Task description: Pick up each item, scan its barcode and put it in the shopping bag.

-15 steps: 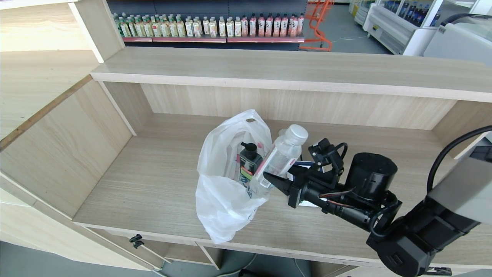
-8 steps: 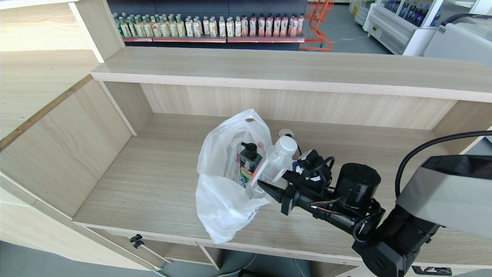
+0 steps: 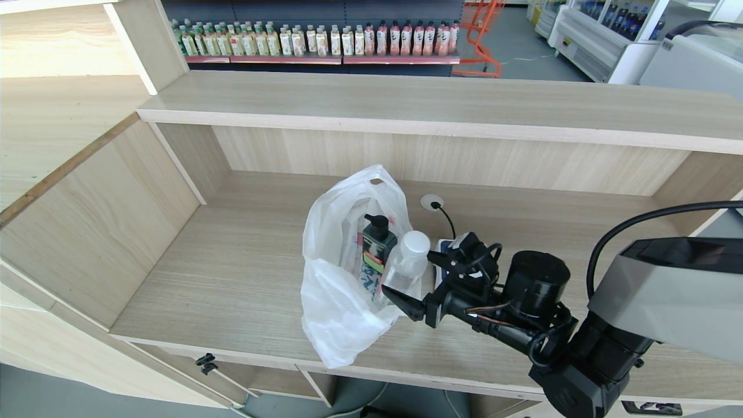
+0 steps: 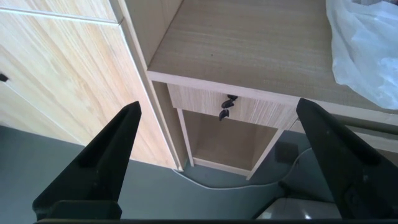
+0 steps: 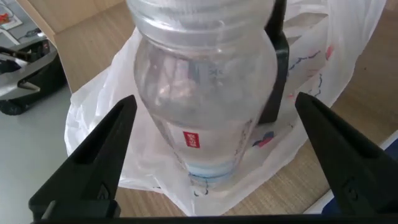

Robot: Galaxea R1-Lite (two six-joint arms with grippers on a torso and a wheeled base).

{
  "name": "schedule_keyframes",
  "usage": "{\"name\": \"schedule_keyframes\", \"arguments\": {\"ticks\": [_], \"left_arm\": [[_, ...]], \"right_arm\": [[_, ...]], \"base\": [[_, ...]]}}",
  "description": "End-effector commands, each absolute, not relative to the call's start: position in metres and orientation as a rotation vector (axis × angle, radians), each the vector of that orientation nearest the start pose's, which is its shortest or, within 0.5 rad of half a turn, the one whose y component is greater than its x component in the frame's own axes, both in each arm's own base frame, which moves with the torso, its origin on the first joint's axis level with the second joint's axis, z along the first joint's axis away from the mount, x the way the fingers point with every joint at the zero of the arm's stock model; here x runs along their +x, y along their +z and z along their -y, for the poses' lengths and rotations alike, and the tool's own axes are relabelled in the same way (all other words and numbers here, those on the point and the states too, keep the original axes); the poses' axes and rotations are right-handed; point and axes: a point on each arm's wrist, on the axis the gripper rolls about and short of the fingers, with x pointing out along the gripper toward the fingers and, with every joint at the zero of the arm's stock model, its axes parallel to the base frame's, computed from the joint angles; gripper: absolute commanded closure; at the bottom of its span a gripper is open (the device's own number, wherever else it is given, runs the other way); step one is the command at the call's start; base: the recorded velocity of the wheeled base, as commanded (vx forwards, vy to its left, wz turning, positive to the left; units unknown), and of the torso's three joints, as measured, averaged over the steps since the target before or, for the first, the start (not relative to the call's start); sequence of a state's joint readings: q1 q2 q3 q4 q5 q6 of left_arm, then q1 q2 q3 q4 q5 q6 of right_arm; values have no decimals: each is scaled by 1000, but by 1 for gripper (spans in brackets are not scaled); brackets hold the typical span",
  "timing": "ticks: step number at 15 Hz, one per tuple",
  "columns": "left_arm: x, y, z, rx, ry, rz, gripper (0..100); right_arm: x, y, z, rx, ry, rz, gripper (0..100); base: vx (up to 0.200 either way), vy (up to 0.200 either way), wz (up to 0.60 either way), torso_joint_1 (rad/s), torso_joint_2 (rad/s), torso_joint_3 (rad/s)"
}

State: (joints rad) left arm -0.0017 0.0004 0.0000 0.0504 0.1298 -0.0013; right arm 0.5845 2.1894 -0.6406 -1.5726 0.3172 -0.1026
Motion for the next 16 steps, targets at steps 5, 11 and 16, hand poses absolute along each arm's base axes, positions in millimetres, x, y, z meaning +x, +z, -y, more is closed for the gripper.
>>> {"name": "schedule_keyframes", "arguments": {"ticks": [5, 11, 16], "left_arm": [[-23, 70, -3, 2, 129, -50, 0], [-23, 70, -3, 2, 129, -50, 0], [-23, 70, -3, 2, 130, -52, 0]], "right_arm": [[278, 115, -197, 7, 911, 139, 0], [258, 139, -167, 17, 865, 141, 0], [204, 189, -108, 64, 769, 110, 0]], "base": [[0, 0, 0, 0, 0, 0], [0, 0, 0, 0, 0, 0], [0, 0, 0, 0, 0, 0]]}}
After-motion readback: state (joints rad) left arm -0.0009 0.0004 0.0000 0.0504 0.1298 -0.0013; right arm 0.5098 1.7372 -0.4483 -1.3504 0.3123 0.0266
